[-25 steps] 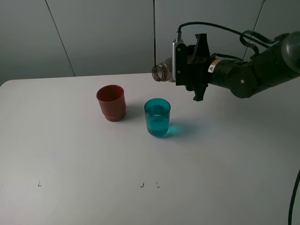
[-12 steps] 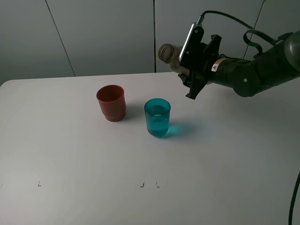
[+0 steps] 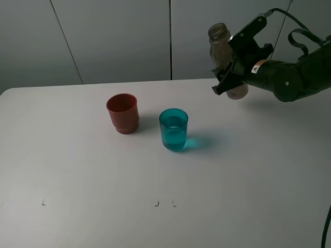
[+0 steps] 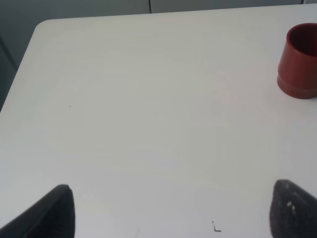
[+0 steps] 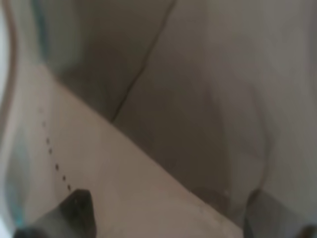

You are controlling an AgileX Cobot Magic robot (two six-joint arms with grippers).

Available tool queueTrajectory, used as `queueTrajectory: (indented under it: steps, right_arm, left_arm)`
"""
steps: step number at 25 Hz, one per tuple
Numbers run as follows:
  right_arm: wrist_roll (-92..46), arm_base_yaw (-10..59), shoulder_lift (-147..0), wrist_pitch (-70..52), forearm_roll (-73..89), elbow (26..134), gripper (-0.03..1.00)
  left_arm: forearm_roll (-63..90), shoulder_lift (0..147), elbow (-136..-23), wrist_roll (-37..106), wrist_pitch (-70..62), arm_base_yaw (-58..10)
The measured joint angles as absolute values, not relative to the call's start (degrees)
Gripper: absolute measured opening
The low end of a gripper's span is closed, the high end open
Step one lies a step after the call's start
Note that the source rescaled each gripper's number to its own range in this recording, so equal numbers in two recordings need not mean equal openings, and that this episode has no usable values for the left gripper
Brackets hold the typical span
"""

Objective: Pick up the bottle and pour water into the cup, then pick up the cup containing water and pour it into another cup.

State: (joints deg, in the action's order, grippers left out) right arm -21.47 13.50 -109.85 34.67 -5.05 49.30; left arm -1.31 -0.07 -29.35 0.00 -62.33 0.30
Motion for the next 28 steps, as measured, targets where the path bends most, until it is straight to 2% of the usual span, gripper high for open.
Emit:
queueTrajectory:
  steps: [10, 15, 28]
  right_arm:
    - [0.00, 6.06, -109.85, 39.84, -9.97, 49.30, 0.00]
    - [2.11, 5.80, -111.69, 42.98, -11.50, 49.79, 0.00]
    - [2.51, 5.70, -119.73, 42.31, -12.98, 57.60, 0.00]
  left_arm:
    - [-1.31, -0.07, -29.35, 0.00, -62.33, 0.30]
    - [-1.31, -0.07, -29.35, 0.39, -62.33, 0.30]
    - [-1.31, -0.07, -29.35, 0.39, -62.33, 0.30]
